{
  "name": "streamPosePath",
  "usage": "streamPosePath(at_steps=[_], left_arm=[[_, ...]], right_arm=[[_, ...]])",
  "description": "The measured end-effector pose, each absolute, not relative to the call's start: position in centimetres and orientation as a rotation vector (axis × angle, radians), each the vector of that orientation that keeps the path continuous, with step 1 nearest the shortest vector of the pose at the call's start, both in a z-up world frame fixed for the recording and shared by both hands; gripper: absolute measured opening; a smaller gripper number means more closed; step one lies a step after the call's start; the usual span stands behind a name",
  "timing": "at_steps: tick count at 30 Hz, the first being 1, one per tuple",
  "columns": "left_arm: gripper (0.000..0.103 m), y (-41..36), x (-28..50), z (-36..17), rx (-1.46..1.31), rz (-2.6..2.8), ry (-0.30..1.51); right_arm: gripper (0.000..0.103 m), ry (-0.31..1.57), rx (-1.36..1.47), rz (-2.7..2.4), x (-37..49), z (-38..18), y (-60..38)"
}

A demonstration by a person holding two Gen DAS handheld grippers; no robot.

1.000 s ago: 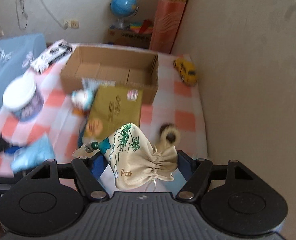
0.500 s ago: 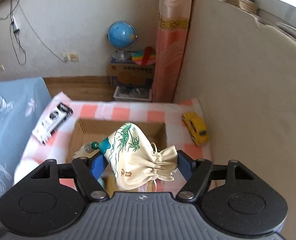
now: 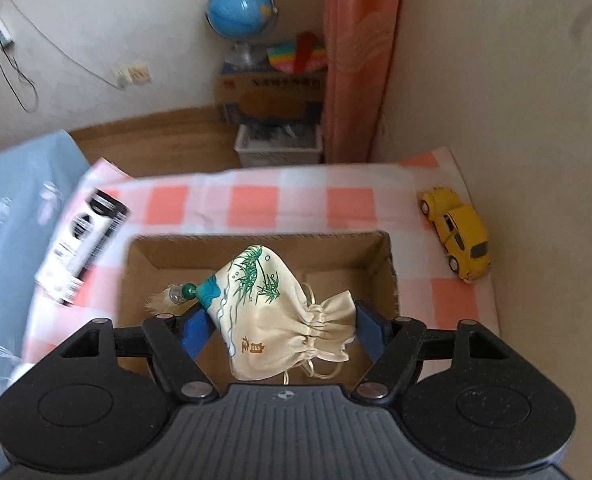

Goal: Organize soft objects
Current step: 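Carry the pouch into the cardboard box and open the right gripper, then carry the blue mask into the box and open the left gripper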

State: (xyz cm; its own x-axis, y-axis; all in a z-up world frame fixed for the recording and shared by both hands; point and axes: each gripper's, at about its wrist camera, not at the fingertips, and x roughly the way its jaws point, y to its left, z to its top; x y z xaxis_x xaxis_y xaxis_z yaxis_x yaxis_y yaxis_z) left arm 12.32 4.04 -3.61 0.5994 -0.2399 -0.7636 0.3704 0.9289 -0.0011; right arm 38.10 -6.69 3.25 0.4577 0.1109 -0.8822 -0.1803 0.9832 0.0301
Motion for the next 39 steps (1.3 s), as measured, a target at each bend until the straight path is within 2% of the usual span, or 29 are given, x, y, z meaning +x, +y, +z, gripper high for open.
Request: streamPosePath(at_steps=[5, 25, 39], left_arm=[[0.036, 3.7, 12.8, -3.8, 0.168, -0.361, 0.865], [0.037, 2.8, 15.3, 0.8, 0.246, -0.394, 0.807], [0.038, 1.8, 26.8, 3.2, 0.273, -0.290, 0.758]], right_arm=[[0.103, 1.065, -0.110, 0.177, 37.7, 2.1, -7.5], [0.103, 0.854, -0.097, 0.181, 25.1, 2.5, -13.9], [0.103, 0.783, -0.055, 0.146, 18.0, 0.8, -16.7]])
